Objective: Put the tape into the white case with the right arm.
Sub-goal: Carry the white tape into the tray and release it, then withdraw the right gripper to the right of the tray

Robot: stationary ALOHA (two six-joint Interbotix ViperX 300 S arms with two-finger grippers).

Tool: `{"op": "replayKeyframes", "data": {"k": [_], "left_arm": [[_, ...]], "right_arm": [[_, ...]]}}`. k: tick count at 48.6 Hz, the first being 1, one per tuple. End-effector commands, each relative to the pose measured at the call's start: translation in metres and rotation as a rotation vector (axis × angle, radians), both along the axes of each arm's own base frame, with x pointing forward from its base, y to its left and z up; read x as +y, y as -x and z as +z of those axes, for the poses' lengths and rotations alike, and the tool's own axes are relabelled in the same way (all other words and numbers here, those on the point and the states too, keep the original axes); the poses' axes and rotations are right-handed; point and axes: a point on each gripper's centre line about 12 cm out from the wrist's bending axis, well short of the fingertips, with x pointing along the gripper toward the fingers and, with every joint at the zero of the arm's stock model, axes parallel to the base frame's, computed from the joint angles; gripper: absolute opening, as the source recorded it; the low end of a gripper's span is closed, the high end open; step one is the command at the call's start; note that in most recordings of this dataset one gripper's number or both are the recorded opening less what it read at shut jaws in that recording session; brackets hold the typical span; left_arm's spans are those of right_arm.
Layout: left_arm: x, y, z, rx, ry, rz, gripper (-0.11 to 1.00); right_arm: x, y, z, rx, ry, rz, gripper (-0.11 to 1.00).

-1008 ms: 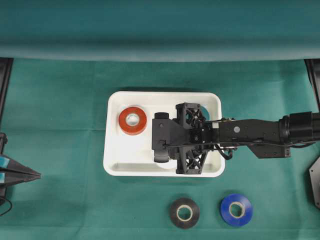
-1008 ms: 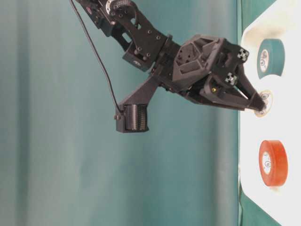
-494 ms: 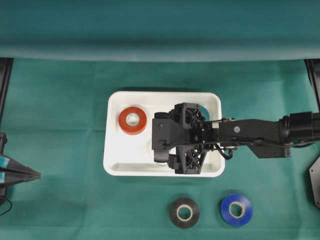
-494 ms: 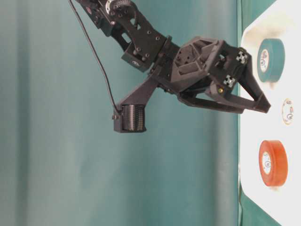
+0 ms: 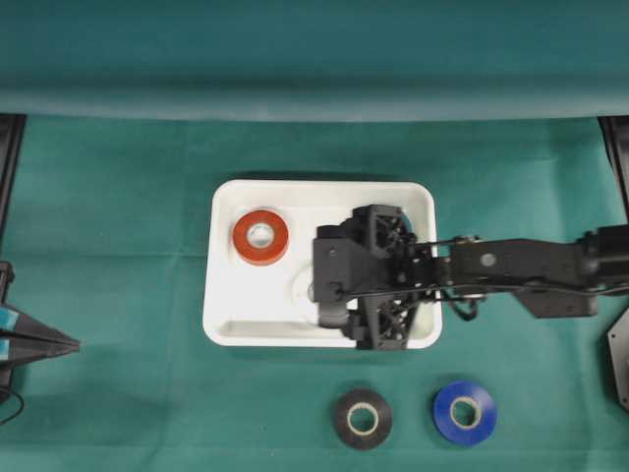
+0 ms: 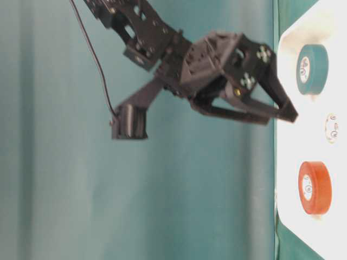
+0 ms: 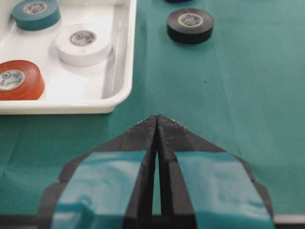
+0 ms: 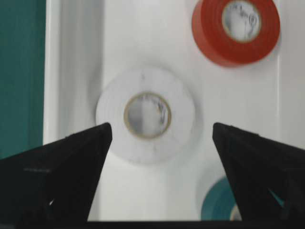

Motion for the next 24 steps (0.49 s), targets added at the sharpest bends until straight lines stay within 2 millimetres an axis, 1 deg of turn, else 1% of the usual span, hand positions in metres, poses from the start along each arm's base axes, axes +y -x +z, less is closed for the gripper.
{"op": "replayKeyframes", "data": {"k": [1, 17, 24], "left_arm": [[0.0, -0.001, 0.005, -0.015, -0.001, 0.001, 0.0], [0.0, -0.001, 0.005, -0.015, 0.0, 0.002, 0.0], [0.0, -0.001, 0.005, -0.015, -0.001, 0.001, 0.0]], "right_arm": [[0.001, 0.012, 0.019, -0.039, 0.004, -0.006, 0.73], [0.012, 0.082, 0.026, -0.053, -0.008, -0.012, 0.73], [0.017, 0.118, 0.025, -0.064, -0.011, -0.012, 0.73]]}}
